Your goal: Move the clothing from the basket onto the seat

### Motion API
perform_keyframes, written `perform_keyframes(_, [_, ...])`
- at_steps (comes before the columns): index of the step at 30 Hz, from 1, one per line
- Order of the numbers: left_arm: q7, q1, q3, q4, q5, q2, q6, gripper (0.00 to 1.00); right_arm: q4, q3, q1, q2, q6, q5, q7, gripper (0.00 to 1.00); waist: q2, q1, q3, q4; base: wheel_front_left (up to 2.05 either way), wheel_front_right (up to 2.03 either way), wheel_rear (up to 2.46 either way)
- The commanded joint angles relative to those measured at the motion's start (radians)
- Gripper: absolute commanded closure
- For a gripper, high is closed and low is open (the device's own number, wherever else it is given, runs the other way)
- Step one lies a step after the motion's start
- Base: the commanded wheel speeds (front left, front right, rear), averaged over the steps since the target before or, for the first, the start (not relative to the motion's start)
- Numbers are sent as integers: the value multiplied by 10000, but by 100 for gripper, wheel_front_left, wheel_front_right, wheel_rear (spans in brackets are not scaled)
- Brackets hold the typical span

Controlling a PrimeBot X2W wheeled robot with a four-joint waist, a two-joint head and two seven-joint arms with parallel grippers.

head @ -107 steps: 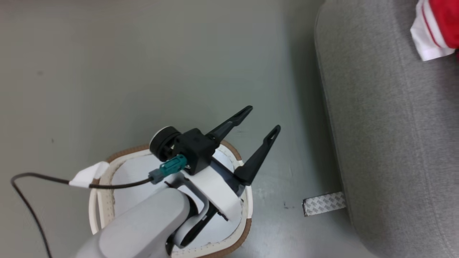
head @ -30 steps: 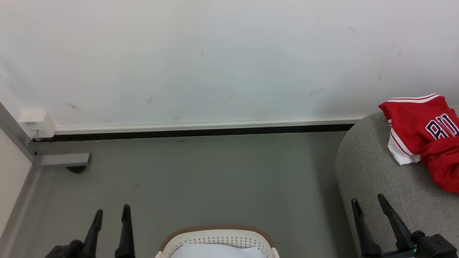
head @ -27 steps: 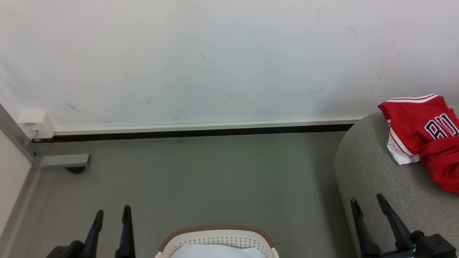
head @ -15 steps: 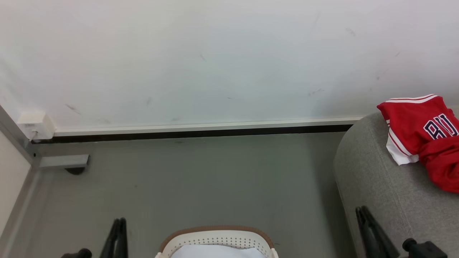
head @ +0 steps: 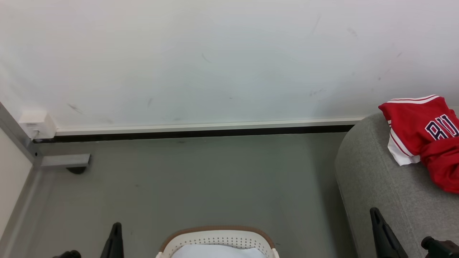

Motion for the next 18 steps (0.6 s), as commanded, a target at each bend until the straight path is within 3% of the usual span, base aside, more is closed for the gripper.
perform_keyframes(1, [93, -286, 93, -127, -431, 35, -53, 100, -103, -121, -259, -1, -3, 400, 77, 100, 0, 0, 0, 7, 0, 0, 0])
perform_keyframes(18, [789, -587, 382, -32, -2818, -63, -280, 100, -10, -586, -477, 68, -6, 2854, 694, 100, 0, 0, 0, 83, 0, 0, 0])
